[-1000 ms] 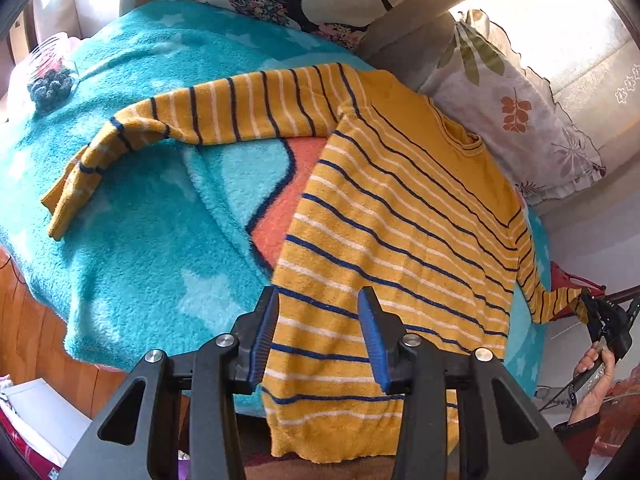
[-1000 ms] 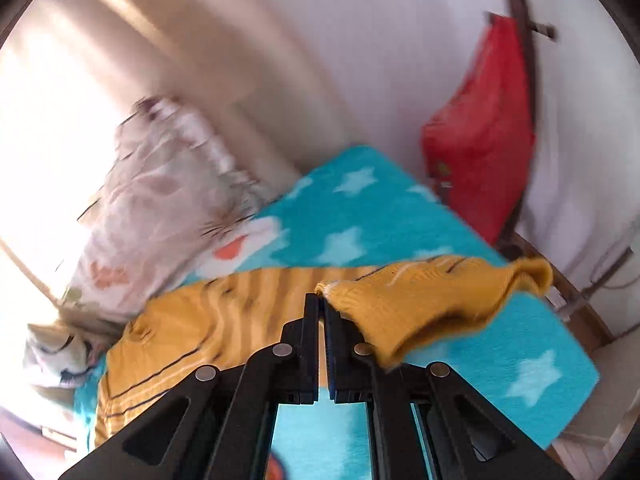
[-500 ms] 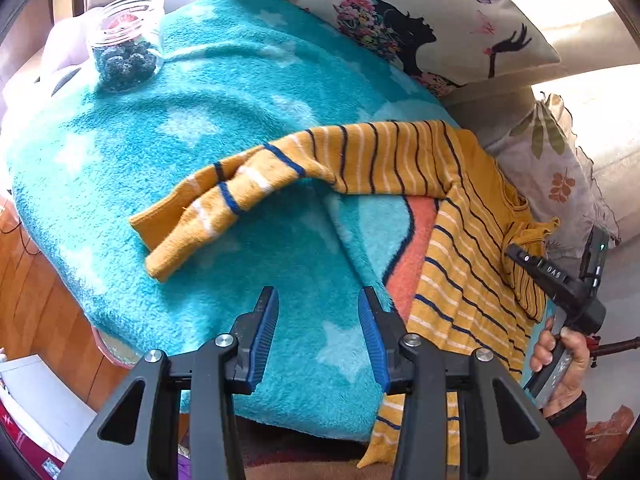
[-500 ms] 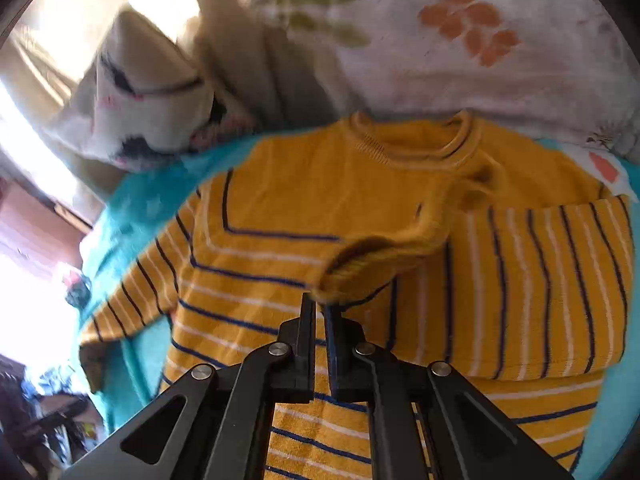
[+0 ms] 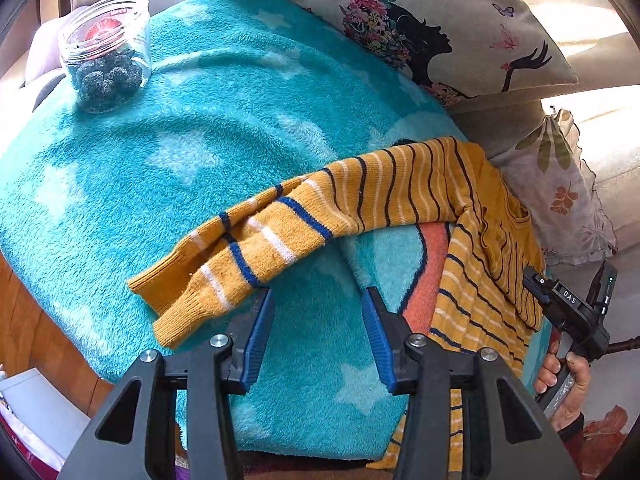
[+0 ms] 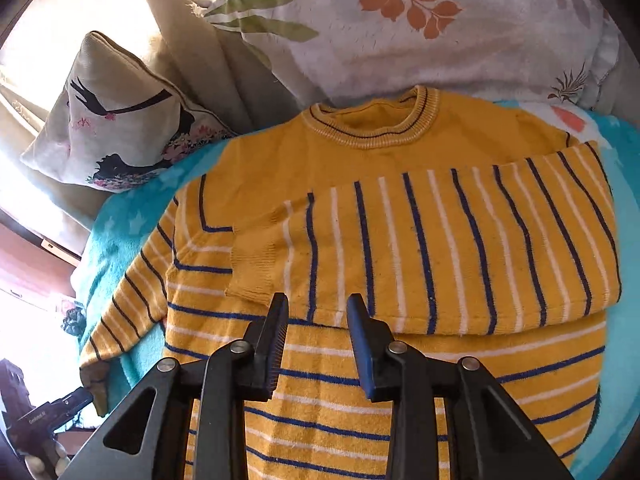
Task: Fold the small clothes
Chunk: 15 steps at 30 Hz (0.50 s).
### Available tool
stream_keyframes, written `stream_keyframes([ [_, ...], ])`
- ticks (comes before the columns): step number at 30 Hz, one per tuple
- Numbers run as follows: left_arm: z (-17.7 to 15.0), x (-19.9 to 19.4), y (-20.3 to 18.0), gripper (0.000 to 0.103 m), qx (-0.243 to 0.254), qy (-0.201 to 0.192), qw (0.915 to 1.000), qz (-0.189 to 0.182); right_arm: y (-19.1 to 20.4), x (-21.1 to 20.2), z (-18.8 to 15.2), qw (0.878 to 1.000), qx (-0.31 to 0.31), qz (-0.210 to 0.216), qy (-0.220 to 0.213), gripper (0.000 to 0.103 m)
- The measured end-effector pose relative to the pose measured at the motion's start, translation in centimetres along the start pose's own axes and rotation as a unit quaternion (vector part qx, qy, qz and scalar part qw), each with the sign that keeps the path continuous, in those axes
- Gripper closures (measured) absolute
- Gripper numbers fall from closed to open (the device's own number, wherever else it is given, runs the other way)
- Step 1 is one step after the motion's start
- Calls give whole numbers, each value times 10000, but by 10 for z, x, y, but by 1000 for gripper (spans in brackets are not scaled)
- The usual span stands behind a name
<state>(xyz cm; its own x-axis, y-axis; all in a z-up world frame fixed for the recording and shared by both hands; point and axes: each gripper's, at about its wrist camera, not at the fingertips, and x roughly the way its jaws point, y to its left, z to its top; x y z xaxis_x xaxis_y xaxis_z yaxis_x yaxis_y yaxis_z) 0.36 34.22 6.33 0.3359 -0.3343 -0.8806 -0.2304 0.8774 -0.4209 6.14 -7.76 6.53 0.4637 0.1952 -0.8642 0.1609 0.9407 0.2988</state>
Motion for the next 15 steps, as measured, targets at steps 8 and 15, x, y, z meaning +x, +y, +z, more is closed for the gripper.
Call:
stream_keyframes([
  [8,7,-26,35,59,-319,-325,9986,250,49,64,2,9978,-195,270,571,70],
  [15,5,-46,89,58,-1021,-552,9912,633,159,41,-34,9782,-1811,850,560,69],
])
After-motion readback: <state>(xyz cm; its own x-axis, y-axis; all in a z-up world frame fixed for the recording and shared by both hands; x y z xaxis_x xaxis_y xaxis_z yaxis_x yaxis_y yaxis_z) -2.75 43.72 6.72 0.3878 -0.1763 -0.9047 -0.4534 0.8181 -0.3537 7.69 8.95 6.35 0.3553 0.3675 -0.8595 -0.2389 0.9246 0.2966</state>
